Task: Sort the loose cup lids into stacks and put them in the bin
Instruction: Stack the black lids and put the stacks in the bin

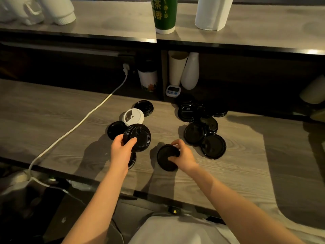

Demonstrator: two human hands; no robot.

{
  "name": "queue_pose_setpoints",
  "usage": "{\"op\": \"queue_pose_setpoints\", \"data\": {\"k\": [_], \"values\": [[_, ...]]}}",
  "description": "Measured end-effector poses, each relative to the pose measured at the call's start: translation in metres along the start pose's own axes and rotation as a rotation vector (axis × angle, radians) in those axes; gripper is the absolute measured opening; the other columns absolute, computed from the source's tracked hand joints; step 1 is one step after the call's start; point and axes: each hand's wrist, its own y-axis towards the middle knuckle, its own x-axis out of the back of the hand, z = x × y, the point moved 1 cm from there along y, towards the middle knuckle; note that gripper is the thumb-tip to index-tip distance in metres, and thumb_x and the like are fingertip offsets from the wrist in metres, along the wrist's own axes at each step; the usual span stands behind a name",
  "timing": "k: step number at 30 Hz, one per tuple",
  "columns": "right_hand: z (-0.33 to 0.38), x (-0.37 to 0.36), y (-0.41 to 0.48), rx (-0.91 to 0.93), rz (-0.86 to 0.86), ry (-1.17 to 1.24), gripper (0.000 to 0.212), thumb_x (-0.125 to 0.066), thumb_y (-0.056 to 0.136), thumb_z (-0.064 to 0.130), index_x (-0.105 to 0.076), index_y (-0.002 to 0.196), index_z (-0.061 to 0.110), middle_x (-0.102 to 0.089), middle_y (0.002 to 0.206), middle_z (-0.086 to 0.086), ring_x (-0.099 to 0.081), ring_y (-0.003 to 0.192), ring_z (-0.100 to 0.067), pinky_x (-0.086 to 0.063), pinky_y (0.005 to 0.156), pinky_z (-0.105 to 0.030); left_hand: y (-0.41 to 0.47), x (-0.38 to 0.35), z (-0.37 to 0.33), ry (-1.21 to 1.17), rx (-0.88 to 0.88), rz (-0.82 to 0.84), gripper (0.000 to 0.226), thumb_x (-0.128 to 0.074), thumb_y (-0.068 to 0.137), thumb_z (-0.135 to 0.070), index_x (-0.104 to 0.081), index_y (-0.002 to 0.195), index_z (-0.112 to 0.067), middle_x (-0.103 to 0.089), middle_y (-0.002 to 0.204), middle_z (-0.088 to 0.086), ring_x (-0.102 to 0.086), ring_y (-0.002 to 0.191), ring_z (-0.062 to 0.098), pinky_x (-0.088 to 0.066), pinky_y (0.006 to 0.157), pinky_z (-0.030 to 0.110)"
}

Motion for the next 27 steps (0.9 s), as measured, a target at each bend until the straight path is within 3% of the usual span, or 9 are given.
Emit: {"op": "queue_pose_setpoints", "data": {"k": [5, 7, 9, 11, 14, 17, 21, 25, 27], "values": [[-0.002, 0.047, -0.012, -0.018, -0.118, 0.346, 0.043, -0.072, 0.079, 0.004, -0.056, 0.115, 0.022, -0.057, 0.12, -0.006, -0.057, 0.112, -0.024, -0.051, 0.094, -0.036, -0.004, -0.035, -0.005, -0.037, -0.042, 0.107, 0.023, -0.06, 0.087, -0.004, -0.061, 0.106, -0.017, -0.067, 0.107, 0.006, -0.063, 0.103, 0.021, -0.049, 0.091, 0.036], [0.0, 0.076, -0.024, 0.02, -0.184, 0.332, 0.049, -0.071, 0.079, 0.003, -0.055, 0.124, 0.017, -0.058, 0.122, -0.007, -0.057, 0.113, -0.022, -0.049, 0.098, -0.036, -0.007, -0.054, -0.008, -0.021, -0.053, 0.157, 0.026, -0.061, 0.086, -0.003, -0.06, 0.11, -0.015, -0.066, 0.111, 0.007, -0.062, 0.102, 0.019, -0.048, 0.09, 0.035], [0.0, 0.109, -0.038, 0.046, -0.272, 0.333, 0.048, -0.07, 0.08, 0.002, -0.056, 0.124, 0.013, -0.059, 0.12, -0.008, -0.058, 0.112, -0.021, -0.049, 0.096, -0.035, -0.013, -0.075, -0.012, 0.0, -0.066, 0.194, 0.022, -0.061, 0.086, -0.003, -0.061, 0.098, -0.022, -0.066, 0.107, 0.005, -0.062, 0.097, 0.017, -0.047, 0.089, 0.035], [-0.002, 0.141, -0.053, 0.07, -0.346, 0.335, 0.044, -0.068, 0.081, 0.001, -0.057, 0.122, 0.014, -0.059, 0.118, -0.007, -0.06, 0.106, -0.018, -0.053, 0.085, -0.024, -0.021, -0.1, -0.017, 0.015, -0.08, 0.241, 0.024, -0.061, 0.086, -0.004, -0.059, 0.091, -0.027, -0.066, 0.099, -0.001, -0.061, 0.096, 0.017, -0.046, 0.091, 0.036], [-0.012, 0.184, -0.076, 0.093, -0.433, 0.364, 0.04, -0.067, 0.083, 0.002, -0.057, 0.117, 0.021, -0.059, 0.116, -0.003, -0.06, 0.092, -0.002, -0.05, 0.068, -0.009, -0.04, -0.144, -0.026, 0.006, -0.069, 0.334, 0.025, -0.061, 0.087, -0.006, -0.054, 0.102, -0.025, -0.063, 0.099, -0.007, -0.06, 0.101, 0.015, -0.046, 0.092, 0.032], [-0.022, 0.224, -0.102, 0.119, -0.525, 0.385, 0.04, -0.069, 0.082, 0.004, -0.058, 0.115, 0.023, -0.062, 0.114, -0.001, -0.061, 0.096, -0.002, -0.053, 0.074, -0.014, -0.062, -0.189, -0.034, 0.009, -0.067, 0.436, 0.03, -0.06, 0.088, -0.006, -0.052, 0.109, -0.025, -0.062, 0.101, -0.01, -0.058, 0.103, 0.013, -0.047, 0.092, 0.031], [-0.035, 0.277, -0.134, 0.144, -0.687, 0.388, 0.039, -0.069, 0.081, 0.002, -0.058, 0.115, 0.021, -0.063, 0.11, 0.002, -0.06, 0.102, -0.006, -0.051, 0.087, -0.021, -0.094, -0.249, -0.045, 0.007, -0.094, 0.587, 0.026, -0.061, 0.087, -0.005, -0.057, 0.107, -0.02, -0.064, 0.109, 0.0, -0.06, 0.108, 0.017, -0.046, 0.099, 0.04], [-0.052, 0.332, -0.166, 0.169, -0.836, 0.451, 0.037, -0.064, 0.085, 0.003, -0.055, 0.118, 0.018, -0.061, 0.101, 0.012, -0.061, 0.087, 0.012, -0.049, 0.077, -0.009, -0.134, -0.31, -0.055, 0.037, -0.16, 0.698, 0.026, -0.061, 0.087, -0.007, -0.056, 0.099, -0.029, -0.064, 0.105, -0.004, -0.061, 0.103, 0.011, -0.049, 0.095, 0.035], [-0.065, 0.36, -0.181, 0.159, -0.887, 0.439, 0.034, -0.063, 0.088, 0.006, -0.055, 0.119, 0.019, -0.059, 0.098, 0.015, -0.061, 0.083, 0.013, -0.05, 0.072, -0.009, -0.153, -0.339, -0.057, 0.047, -0.18, 0.746, 0.027, -0.061, 0.086, -0.007, -0.055, 0.101, -0.028, -0.063, 0.105, -0.006, -0.06, 0.103, 0.009, -0.049, 0.096, 0.036]]}}
